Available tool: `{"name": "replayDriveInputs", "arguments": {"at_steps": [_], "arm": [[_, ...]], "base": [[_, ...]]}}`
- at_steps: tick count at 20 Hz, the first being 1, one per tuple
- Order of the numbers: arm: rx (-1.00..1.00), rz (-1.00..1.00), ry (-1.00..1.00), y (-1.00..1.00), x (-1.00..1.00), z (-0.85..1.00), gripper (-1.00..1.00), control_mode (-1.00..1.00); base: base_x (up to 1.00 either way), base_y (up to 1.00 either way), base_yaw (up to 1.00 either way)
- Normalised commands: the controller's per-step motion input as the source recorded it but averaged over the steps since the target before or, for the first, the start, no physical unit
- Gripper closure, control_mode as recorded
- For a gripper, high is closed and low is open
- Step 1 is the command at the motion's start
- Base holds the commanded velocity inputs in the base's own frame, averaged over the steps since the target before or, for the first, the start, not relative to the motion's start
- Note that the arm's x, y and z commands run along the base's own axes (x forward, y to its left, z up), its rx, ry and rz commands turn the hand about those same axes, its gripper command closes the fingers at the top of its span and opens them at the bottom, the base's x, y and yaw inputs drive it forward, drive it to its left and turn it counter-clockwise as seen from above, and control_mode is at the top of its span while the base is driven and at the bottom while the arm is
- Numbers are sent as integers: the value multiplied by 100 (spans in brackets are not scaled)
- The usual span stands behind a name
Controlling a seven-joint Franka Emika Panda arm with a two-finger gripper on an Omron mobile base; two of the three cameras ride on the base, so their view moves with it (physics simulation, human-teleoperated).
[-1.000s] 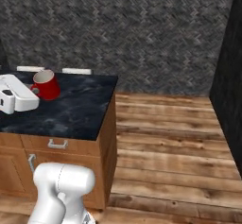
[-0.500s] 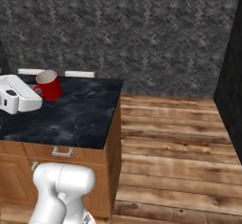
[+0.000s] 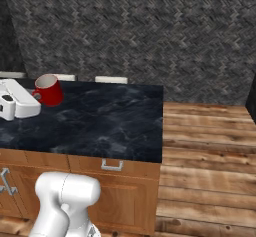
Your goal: Open the cabinet directly in front. Then move the liquor and the mug to the dining counter with the jar on it.
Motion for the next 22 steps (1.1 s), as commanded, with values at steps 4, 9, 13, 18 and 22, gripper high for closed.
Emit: {"name": "replayDriveInputs", "arguments": {"at_steps": [4,9,13,18,22], "arm": [[-1,8,6,4,5,-1,100,-100],[-1,33,24,1,0,-26,100,-100],[0,38,23,0,0,-49,100,-100],[9,33,15,-12,-4,-50,100,-100],[6,28,8,-24,6,-26,100,-100]], "base": [[0,0,0],[0,0,0],[0,0,0],[0,0,0],[0,0,0]]}}
